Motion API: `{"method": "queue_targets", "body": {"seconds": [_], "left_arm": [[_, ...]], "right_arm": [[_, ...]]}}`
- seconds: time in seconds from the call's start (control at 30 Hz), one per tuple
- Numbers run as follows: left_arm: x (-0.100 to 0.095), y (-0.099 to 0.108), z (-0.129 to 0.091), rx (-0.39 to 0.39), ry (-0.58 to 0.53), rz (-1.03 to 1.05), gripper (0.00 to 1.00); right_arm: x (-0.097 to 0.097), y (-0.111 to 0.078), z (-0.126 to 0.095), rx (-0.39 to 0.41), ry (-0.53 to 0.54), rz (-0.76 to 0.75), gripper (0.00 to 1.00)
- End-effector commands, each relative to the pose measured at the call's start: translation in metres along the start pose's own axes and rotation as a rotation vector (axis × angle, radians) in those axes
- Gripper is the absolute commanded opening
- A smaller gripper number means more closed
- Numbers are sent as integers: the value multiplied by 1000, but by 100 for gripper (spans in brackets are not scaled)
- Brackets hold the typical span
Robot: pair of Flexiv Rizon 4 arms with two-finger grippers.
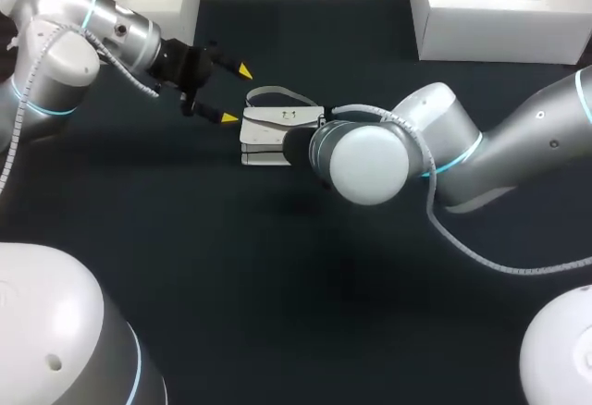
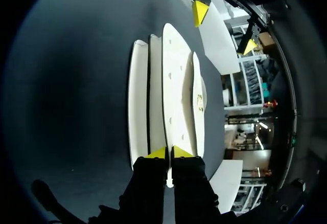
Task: Pick up the bag, open it, inspect its contents, close it, and place it on the opposite side
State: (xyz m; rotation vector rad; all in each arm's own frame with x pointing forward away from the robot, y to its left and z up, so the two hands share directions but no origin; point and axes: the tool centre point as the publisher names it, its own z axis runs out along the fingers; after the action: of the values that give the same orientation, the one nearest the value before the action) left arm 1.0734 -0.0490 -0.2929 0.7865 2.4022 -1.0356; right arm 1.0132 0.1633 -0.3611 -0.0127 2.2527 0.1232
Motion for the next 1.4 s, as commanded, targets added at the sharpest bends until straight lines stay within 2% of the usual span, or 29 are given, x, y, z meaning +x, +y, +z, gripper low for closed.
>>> {"method": "queue_targets", "body": {"seconds": [0.03,0.13,0.3,0.37,0.5,0.63,0.7,0.87,1.03,1.2,1.4], "left_arm": [[4,-14,-1,-10,-10,34,100],[6,-21,0,-7,-15,53,100],[13,-23,8,2,-21,61,100],[16,-24,12,0,-12,67,92],[18,-26,14,4,2,73,87],[22,-26,17,9,13,73,76],[24,-26,19,2,18,74,75],[29,-29,27,-15,28,78,64],[30,-26,37,-20,34,72,60],[28,-20,49,-35,38,71,49],[23,-12,60,-43,48,56,49]], "right_arm": [[12,4,-1,19,-77,10,0],[14,5,-1,54,-91,35,0],[14,5,-1,54,-91,35,0],[14,5,-1,54,-91,35,0],[14,5,-1,54,-91,35,0],[14,5,-1,54,-91,35,0],[14,5,-1,54,-91,35,0],[14,5,-1,54,-91,35,0],[14,5,-1,54,-91,35,0],[14,5,-1,54,-91,35,0],[14,5,-1,54,-91,35,0]]}}
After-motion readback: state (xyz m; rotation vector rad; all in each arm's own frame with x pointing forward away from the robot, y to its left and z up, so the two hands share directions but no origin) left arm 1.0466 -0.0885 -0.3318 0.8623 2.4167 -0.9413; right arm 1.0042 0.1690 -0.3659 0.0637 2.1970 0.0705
